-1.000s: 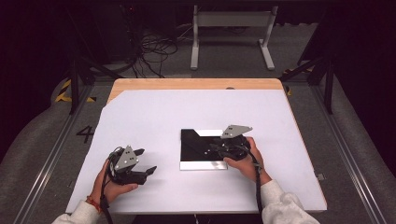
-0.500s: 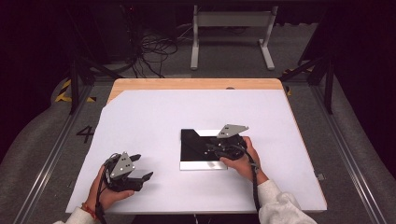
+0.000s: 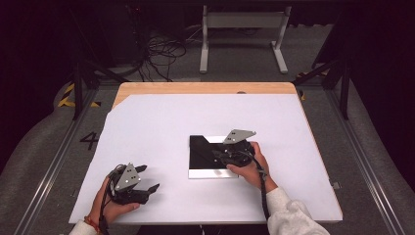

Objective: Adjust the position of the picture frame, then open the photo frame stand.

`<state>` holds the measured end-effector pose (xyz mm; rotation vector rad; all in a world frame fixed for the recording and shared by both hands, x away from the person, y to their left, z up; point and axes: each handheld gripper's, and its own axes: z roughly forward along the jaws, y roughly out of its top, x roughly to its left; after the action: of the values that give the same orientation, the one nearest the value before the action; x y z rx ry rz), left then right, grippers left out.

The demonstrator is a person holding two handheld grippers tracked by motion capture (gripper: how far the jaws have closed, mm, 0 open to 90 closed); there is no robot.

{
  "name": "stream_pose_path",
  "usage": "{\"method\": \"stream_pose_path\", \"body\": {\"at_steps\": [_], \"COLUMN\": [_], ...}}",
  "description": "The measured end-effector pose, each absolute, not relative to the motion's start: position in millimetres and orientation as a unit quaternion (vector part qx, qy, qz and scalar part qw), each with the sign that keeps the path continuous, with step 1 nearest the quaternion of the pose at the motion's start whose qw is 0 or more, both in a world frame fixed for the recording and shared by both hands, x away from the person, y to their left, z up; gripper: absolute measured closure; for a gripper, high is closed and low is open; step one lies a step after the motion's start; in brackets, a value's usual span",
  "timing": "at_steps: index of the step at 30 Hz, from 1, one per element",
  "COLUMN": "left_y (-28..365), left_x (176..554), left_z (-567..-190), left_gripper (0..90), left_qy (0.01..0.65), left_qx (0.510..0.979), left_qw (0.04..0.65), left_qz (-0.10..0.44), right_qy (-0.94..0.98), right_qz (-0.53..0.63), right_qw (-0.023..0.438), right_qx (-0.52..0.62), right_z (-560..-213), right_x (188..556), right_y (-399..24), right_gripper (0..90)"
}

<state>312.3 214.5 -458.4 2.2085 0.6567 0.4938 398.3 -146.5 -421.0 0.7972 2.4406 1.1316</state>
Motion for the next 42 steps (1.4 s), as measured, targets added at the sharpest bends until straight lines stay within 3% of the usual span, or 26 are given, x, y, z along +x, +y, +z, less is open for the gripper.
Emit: {"method": "stream_pose_path", "body": {"at_steps": [15, 28, 42], "left_y": [223.9, 237.8, 236.1], "left_x": [307.5, 297.1, 300.4], "left_z": [-460.4, -459.2, -460.0], "left_gripper": [23.9, 22.1, 17.9], "left_qy": [0.271, 0.286, 0.287], "left_qx": [0.861, 0.854, 0.856], "left_qw": [0.383, 0.387, 0.381], "left_qz": [0.197, 0.198, 0.199], "right_qy": [0.860, 0.866, 0.865], "right_qz": [0.397, 0.382, 0.371], "right_qw": [0.167, 0.168, 0.157], "right_qx": [0.275, 0.274, 0.298], "right_z": [-420.2, -422.4, -432.4], "right_x": [405.5, 418.8, 433.3], "right_y": [-135.1, -111.4, -100.5], "right_gripper": [61.5, 50.3, 44.0]}}
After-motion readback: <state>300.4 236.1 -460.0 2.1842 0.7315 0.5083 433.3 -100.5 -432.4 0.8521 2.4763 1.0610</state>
